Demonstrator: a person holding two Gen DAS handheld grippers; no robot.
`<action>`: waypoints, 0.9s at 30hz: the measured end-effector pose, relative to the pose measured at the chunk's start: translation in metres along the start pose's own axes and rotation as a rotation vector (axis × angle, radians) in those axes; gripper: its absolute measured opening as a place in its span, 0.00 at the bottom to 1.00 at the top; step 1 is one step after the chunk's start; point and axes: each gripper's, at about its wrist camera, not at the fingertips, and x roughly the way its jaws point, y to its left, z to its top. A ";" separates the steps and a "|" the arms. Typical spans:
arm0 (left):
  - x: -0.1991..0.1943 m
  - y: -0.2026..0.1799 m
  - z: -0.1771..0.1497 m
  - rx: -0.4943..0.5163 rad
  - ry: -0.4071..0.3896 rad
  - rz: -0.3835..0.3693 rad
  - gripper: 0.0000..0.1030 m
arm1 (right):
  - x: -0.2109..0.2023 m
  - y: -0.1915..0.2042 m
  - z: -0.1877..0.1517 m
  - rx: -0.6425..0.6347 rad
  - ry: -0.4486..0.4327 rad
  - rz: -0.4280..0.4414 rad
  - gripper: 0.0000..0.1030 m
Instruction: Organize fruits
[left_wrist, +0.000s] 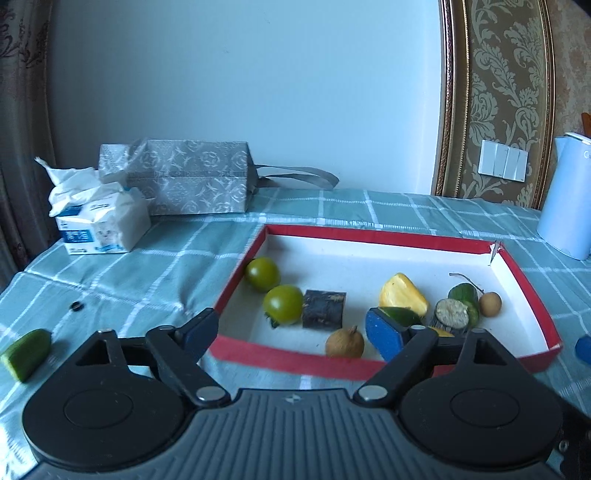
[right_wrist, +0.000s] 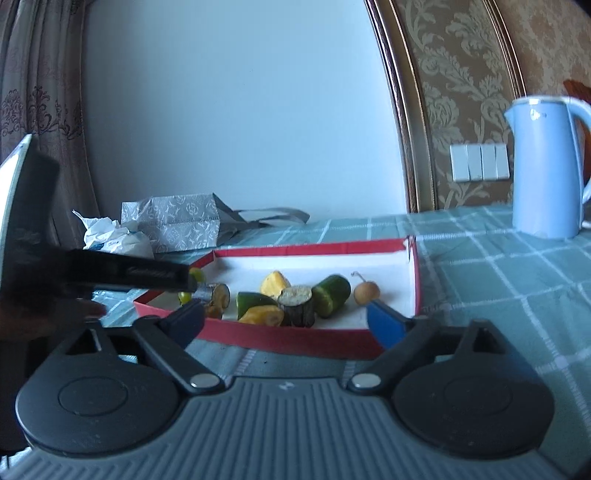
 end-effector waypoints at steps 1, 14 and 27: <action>-0.004 0.002 0.000 -0.011 0.000 0.012 0.92 | -0.001 0.001 0.000 -0.009 -0.012 -0.006 1.00; -0.038 0.016 -0.016 -0.020 -0.009 0.028 1.00 | 0.004 0.003 0.000 -0.035 0.002 -0.045 1.00; -0.024 0.003 -0.049 0.003 0.089 0.010 1.00 | 0.016 -0.004 -0.005 0.048 0.122 -0.052 1.00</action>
